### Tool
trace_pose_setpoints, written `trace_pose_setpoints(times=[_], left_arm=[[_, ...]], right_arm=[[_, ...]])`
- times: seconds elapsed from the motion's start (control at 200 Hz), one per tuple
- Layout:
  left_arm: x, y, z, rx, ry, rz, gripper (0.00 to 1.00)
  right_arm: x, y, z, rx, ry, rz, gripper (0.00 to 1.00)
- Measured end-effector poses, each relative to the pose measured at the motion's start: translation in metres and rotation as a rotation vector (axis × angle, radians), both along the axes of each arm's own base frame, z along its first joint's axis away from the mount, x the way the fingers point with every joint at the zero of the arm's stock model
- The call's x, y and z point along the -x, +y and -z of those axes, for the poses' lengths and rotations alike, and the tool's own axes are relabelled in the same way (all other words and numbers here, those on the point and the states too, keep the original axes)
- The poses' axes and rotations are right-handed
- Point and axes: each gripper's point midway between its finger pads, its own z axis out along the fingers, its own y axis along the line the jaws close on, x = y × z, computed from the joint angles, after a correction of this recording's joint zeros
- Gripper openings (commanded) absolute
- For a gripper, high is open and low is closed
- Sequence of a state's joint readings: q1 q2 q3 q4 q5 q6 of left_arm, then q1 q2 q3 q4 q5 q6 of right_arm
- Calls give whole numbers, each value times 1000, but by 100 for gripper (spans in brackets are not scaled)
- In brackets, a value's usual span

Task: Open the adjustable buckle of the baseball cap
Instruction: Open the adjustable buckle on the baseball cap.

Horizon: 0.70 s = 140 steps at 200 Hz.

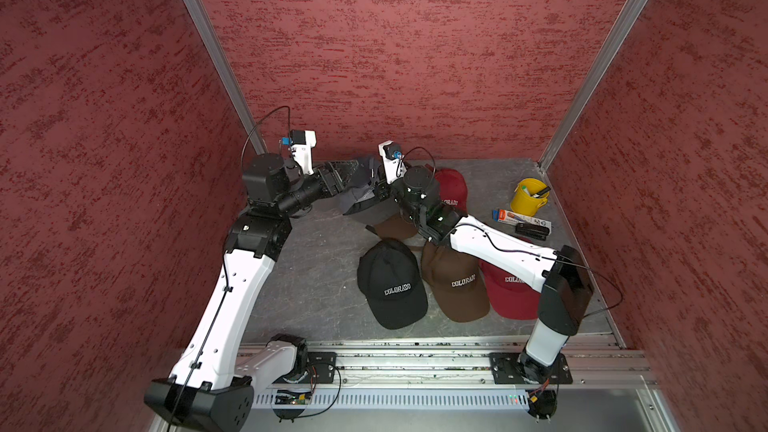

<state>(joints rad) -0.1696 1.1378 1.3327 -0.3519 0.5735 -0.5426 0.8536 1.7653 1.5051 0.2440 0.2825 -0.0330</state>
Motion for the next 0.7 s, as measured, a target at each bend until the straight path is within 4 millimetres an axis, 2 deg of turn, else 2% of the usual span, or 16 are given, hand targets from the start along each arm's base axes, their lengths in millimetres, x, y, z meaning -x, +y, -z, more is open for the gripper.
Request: trace_pose_setpoints(times=[0.2,0.481,0.701], left_arm=[[-22,-24,14,-59,40,77,50],[-27,-43,29,-119,67,136,49],[-30,-56,30,-148,63,163,45]], right_arm=[[7,-5,8,13,11,-10,0],[16,-14,-14,-28,-26,-17,0],[17,-16,-19,-38,-34,-17,0]])
